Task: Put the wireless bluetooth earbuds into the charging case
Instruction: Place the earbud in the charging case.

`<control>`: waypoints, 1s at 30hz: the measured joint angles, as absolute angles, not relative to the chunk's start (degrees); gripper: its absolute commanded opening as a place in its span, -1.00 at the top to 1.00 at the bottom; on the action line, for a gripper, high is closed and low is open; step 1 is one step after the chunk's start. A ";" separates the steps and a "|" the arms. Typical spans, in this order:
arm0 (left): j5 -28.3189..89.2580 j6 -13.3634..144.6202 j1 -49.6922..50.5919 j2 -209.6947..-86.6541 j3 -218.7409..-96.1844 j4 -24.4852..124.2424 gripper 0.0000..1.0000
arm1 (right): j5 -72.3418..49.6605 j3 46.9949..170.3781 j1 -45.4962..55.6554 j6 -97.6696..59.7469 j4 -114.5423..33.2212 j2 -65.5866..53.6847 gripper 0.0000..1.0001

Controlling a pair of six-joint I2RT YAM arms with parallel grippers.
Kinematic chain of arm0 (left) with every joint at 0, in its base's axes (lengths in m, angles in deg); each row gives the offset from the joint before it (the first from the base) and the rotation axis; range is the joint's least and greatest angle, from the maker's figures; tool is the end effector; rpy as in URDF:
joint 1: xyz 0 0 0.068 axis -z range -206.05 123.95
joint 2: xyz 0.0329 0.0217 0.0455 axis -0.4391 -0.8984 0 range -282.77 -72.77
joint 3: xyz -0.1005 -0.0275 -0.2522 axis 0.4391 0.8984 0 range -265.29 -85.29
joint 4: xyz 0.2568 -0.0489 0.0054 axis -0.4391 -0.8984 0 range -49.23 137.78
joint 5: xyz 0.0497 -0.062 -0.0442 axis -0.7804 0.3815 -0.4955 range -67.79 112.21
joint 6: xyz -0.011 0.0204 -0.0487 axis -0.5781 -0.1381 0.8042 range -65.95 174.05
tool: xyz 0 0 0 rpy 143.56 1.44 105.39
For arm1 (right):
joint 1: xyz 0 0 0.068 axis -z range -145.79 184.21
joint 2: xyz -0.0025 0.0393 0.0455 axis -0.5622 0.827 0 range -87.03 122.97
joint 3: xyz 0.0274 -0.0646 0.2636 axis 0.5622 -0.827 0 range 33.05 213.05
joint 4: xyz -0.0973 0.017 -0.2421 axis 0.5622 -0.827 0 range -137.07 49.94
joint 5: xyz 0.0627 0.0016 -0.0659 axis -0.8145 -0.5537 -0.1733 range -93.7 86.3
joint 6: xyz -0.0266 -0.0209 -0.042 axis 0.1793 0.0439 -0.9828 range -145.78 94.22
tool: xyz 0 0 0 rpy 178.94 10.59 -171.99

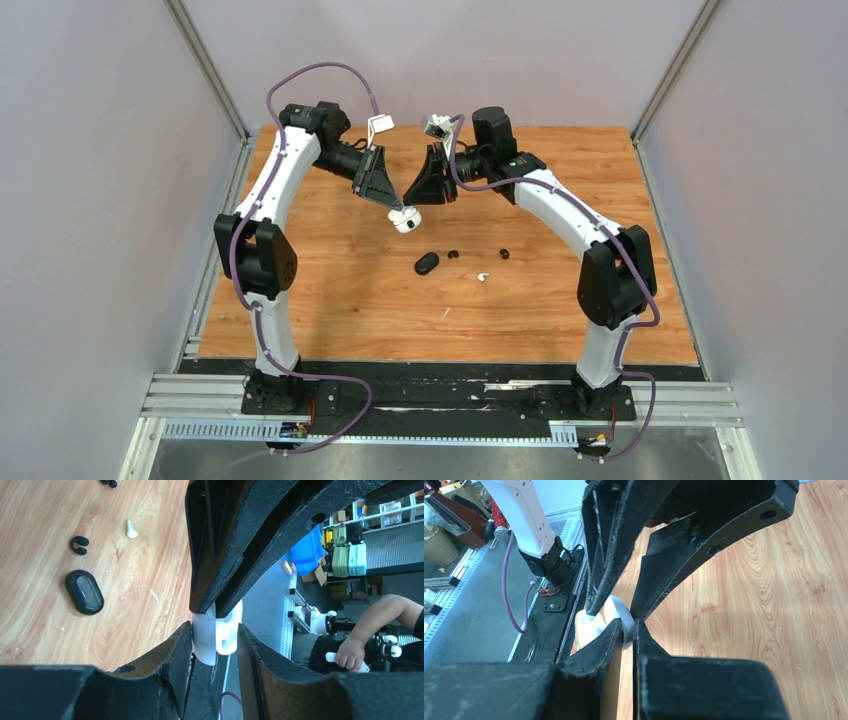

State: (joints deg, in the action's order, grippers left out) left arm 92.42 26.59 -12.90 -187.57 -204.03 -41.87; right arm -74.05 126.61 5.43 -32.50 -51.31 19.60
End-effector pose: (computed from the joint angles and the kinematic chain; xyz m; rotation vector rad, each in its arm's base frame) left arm 0.3601 -0.1185 0.3440 0.8973 2.2419 -1.6726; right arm 0.3575 0.2345 0.3340 -1.3177 1.4527 1.4556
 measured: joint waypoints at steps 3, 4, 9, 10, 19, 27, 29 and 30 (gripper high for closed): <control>92.36 27.02 -12.88 -187.77 -204.03 -41.61 0.40 | -74.02 126.57 5.43 -32.48 -51.20 19.60 1.00; 92.23 27.13 -12.88 -187.88 -204.03 -41.50 0.46 | -74.05 126.50 5.43 -32.45 -51.05 19.60 1.00; 92.01 27.39 -12.90 -188.18 -203.77 -41.08 0.78 | -73.74 126.39 5.39 -32.32 -50.46 19.58 1.00; 92.01 27.44 -12.90 -188.18 -203.77 -41.11 0.87 | -73.72 126.39 5.39 -32.32 -50.46 19.58 1.00; 89.32 27.33 -12.88 -188.18 -203.83 -40.54 1.00 | -70.88 126.39 5.58 -30.25 -49.56 19.38 0.38; 76.21 26.63 -11.96 -185.95 -203.86 -35.03 1.00 | -65.15 124.29 12.47 -23.80 -47.59 14.07 0.29; 69.93 25.10 -10.74 -183.73 -203.86 -32.89 1.00 | -63.82 121.19 15.35 -24.28 -47.97 10.94 0.30; 66.50 24.07 -9.84 -182.41 -203.83 -31.88 1.00 | -63.07 119.55 16.60 -25.33 -48.49 9.48 0.31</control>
State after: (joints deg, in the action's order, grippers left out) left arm 66.50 24.07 -9.84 -182.41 -203.83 -31.88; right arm -63.07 119.55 16.60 -25.33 -48.49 9.48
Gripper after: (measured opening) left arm 0.003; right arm 0.356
